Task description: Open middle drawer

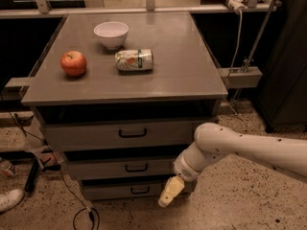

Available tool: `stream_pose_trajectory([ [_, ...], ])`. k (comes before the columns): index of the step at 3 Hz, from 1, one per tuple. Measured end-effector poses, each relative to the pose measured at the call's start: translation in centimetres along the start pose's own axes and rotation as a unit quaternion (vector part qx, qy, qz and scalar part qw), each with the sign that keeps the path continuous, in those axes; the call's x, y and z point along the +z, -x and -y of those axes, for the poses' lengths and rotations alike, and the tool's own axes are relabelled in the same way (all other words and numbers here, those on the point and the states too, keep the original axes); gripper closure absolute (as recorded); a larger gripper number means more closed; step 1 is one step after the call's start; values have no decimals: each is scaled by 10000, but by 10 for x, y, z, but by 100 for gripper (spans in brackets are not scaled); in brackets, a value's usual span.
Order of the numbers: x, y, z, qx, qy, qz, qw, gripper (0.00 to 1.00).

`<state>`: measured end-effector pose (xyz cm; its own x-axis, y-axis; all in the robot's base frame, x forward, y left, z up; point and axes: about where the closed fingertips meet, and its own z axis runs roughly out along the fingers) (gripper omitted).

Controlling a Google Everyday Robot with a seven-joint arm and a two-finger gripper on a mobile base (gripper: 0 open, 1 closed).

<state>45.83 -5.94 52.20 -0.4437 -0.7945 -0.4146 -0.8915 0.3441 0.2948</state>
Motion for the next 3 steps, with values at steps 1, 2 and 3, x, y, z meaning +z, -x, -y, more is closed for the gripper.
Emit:
stream_pose_trajectory([
  [1, 14, -5, 0, 31, -128, -141, 9998, 0],
  [2, 19, -6, 17, 36, -583, -113, 9982, 0],
  [3, 18, -5, 38, 63, -953, 56, 9954, 0],
])
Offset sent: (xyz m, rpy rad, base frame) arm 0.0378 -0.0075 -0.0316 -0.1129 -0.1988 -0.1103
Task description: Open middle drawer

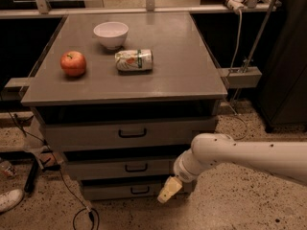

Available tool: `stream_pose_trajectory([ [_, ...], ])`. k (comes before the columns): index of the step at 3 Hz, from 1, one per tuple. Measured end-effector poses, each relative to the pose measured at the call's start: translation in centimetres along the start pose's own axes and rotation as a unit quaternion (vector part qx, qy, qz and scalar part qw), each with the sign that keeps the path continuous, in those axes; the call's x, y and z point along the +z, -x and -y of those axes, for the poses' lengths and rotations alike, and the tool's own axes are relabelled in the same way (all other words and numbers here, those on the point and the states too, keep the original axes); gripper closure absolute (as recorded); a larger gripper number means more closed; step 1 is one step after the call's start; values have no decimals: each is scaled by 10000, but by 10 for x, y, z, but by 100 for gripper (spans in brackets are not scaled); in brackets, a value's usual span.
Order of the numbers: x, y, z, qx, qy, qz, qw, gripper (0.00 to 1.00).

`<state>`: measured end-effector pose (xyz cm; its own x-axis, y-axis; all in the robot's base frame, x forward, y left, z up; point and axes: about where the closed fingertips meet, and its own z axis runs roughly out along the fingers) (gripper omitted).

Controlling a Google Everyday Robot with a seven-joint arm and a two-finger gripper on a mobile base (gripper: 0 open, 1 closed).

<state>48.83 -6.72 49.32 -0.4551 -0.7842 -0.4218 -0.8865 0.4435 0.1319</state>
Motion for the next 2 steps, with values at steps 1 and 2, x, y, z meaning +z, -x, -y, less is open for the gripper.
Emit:
stream_pose_trajectory([
  [1, 7, -2, 18, 79, -163, 126, 9998, 0],
  [2, 20, -5, 36, 156, -190, 220, 9995, 0],
])
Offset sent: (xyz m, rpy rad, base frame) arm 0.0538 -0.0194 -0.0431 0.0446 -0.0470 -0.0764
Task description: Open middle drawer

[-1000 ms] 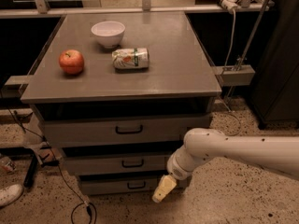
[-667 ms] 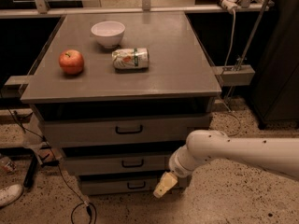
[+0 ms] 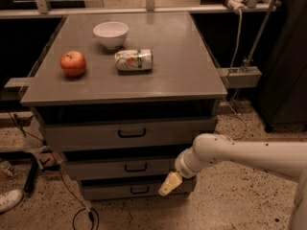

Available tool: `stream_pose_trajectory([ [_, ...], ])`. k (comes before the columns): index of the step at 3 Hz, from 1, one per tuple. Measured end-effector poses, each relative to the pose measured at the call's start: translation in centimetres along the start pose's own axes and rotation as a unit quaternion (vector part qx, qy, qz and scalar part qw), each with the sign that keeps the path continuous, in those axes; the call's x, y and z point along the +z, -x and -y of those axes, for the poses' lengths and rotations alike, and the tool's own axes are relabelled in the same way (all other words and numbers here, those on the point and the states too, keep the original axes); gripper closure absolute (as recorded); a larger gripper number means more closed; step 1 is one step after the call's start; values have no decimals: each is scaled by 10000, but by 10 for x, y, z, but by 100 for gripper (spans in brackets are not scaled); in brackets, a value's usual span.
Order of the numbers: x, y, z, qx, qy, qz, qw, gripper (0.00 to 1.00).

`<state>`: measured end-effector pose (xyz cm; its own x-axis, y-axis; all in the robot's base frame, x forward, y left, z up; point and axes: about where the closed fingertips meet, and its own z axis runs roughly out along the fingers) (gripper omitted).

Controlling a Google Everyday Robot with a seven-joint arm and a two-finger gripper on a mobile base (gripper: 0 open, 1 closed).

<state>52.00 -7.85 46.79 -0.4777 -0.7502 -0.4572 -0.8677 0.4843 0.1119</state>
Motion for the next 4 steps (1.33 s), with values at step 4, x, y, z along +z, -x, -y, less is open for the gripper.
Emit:
stream_pose_trajectory([
  [4, 32, 11, 46, -15, 56, 70, 10000, 0],
])
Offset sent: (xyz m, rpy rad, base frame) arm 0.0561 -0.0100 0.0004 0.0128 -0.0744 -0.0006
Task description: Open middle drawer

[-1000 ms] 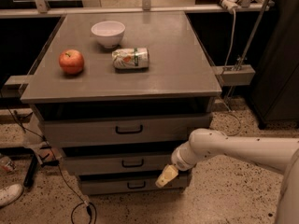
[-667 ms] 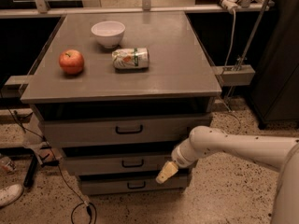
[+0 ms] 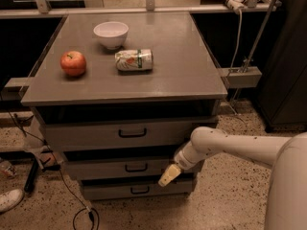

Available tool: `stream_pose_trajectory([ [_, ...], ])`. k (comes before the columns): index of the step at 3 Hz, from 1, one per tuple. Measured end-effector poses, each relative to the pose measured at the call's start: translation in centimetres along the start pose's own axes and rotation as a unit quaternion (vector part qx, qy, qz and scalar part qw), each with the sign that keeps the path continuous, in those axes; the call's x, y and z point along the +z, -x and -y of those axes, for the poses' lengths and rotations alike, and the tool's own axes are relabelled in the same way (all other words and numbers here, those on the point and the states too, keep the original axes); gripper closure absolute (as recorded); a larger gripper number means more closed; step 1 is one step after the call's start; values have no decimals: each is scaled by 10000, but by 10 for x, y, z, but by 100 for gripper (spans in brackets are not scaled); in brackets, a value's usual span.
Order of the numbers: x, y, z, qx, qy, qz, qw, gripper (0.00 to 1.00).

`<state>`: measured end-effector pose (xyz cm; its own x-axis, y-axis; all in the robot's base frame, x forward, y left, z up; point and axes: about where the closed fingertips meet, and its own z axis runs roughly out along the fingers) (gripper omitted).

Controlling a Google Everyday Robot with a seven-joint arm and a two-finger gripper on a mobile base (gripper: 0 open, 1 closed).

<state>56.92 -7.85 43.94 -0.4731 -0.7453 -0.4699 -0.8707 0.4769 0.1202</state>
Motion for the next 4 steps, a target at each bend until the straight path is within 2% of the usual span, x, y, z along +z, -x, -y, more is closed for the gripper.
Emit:
stream_pose_trajectory([
  [2, 7, -14, -9, 111, 206, -264, 9994, 0],
  [3, 4, -13, -10, 113, 208, -265, 9994, 0],
  [4, -2, -23, -17, 208, 263, -327, 9989, 0],
])
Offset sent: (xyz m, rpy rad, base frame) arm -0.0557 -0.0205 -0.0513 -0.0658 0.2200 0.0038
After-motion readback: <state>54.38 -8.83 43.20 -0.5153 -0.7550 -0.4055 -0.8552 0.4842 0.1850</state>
